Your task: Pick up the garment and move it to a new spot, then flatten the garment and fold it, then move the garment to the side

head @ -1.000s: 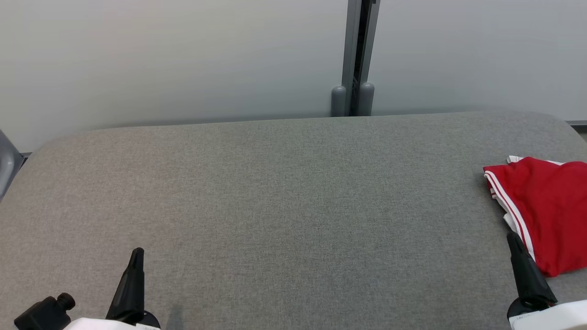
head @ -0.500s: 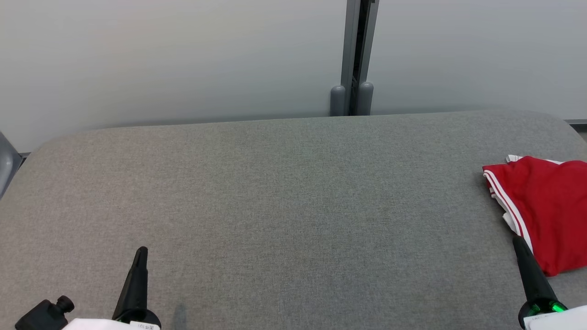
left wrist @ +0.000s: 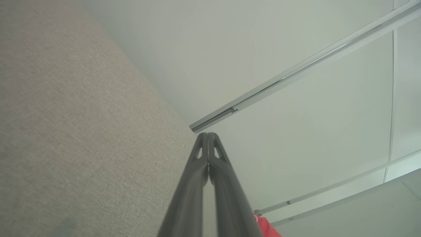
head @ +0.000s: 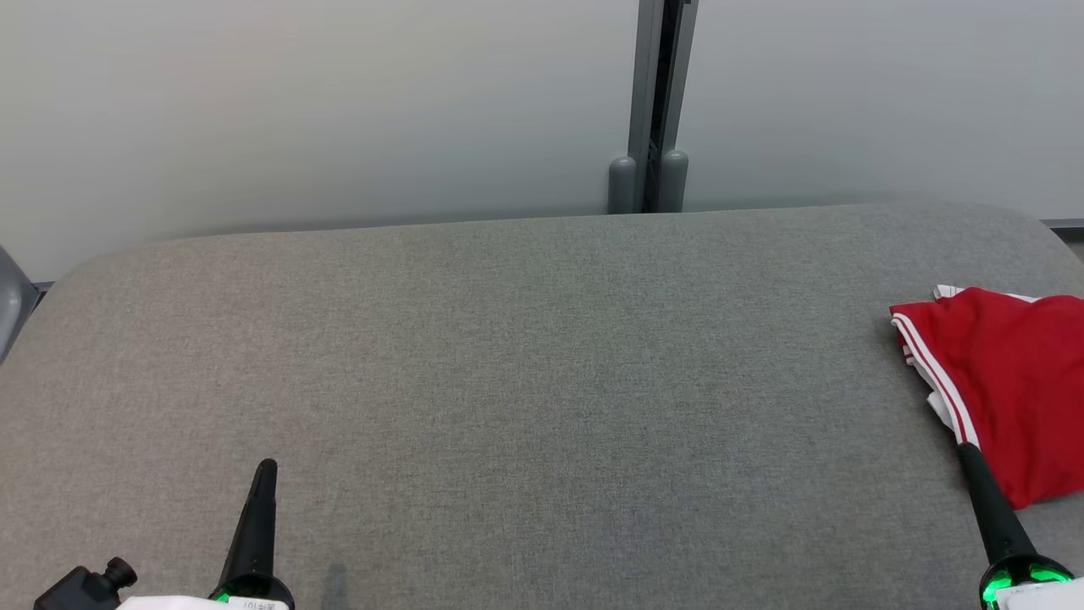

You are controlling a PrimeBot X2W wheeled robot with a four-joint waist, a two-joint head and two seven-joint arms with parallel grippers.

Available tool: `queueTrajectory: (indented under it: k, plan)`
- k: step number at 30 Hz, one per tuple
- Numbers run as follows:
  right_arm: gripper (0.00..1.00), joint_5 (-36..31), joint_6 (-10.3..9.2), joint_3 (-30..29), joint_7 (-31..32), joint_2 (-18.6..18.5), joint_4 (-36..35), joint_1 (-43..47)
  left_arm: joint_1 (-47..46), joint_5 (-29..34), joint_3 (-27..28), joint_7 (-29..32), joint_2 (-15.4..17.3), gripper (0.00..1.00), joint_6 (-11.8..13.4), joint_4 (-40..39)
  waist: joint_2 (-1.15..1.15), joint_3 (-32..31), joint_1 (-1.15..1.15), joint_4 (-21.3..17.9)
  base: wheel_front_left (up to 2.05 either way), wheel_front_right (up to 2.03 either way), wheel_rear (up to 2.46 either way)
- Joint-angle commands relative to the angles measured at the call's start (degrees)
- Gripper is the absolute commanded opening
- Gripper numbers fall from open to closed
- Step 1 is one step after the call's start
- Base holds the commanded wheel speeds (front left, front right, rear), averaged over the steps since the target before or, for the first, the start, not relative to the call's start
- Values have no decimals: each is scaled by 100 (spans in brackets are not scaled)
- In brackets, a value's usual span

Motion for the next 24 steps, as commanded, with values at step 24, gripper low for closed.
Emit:
queueTrajectory:
  k: [24]
  plan:
    - [0, 1477, 2, -118, 175, -146, -63, 139, 87, -1044, 235, 226, -262, 0, -315, -134, 0, 18, 0, -21, 0, 0, 0]
